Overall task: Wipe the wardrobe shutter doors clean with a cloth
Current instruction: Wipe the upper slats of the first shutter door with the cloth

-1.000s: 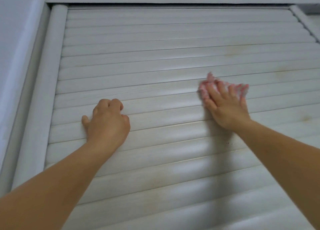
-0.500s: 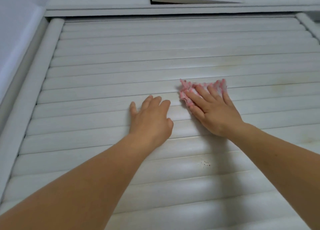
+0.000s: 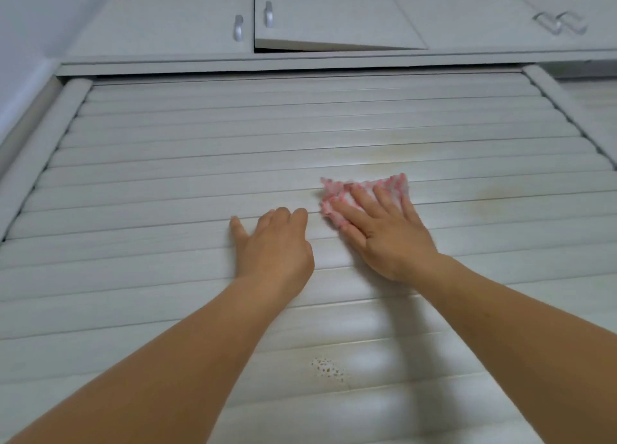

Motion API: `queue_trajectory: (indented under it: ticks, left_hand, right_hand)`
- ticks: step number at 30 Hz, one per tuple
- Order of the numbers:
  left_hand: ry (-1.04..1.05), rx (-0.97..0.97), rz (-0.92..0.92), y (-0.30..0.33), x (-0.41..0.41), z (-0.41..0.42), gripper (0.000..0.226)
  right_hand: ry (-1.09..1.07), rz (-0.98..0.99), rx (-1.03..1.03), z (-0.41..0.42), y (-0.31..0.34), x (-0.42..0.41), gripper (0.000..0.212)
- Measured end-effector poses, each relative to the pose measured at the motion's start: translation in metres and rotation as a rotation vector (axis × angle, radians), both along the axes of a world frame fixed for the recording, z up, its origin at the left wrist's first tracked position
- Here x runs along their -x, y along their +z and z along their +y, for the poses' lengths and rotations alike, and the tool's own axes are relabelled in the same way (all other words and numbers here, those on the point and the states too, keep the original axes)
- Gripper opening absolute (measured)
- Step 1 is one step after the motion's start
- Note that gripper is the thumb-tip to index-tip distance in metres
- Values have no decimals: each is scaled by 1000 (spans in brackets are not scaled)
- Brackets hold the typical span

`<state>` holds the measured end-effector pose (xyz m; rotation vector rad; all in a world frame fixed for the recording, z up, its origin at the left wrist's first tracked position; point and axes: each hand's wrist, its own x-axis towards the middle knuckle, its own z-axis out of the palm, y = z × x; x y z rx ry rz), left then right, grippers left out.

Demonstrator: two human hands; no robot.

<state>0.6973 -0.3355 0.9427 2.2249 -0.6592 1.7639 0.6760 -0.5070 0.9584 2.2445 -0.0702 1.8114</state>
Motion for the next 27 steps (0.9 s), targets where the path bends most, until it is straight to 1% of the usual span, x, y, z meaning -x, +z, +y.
queue_trajectory:
  ticks: [2, 3, 6, 8, 10, 12, 15, 17, 19, 20, 22, 27]
  left_hand:
    - [51, -4, -14, -2, 2, -4, 40]
    - [72, -5, -20, -2, 3, -5, 41]
    - [127, 10, -51, -3, 2, -8, 45]
    - [143, 21, -56, -3, 2, -10, 46]
    - [153, 31, -56, -3, 2, -11, 46]
    - [167, 37, -64, -3, 1, -11, 44]
    - [203, 36, -82, -3, -1, -9, 44]
    - [224, 32, -92, -3, -2, -9, 44]
    - [240, 31, -99, -3, -2, -9, 44]
    - [248, 28, -106, -3, -1, -9, 43]
    - [262, 18, -116, -3, -1, -11, 44]
    - [307, -24, -146, 0, -1, -10, 48]
  right_hand:
    - [-36, -32, -90, -37, 6, 7, 66]
    - [-44, -59, -172, -57, 10, 12, 68]
    - [-41, -104, -434, -92, 22, 20, 54]
    - [-67, -108, -506, -81, 29, 17, 54]
    - [-70, -131, -428, -49, 33, 5, 54]
    - [-44, -121, -263, -8, 34, -9, 53]
    - [59, -23, -79, 39, 37, -19, 52]
    - [110, -5, -11, 41, 41, -20, 50]
    - [95, -46, 36, 25, 44, -19, 50]
    - [78, -71, 30, 14, 45, -17, 51]
    - [57, -116, -46, -12, 50, -11, 52]
    - [19, -220, -355, -71, 61, 8, 51]
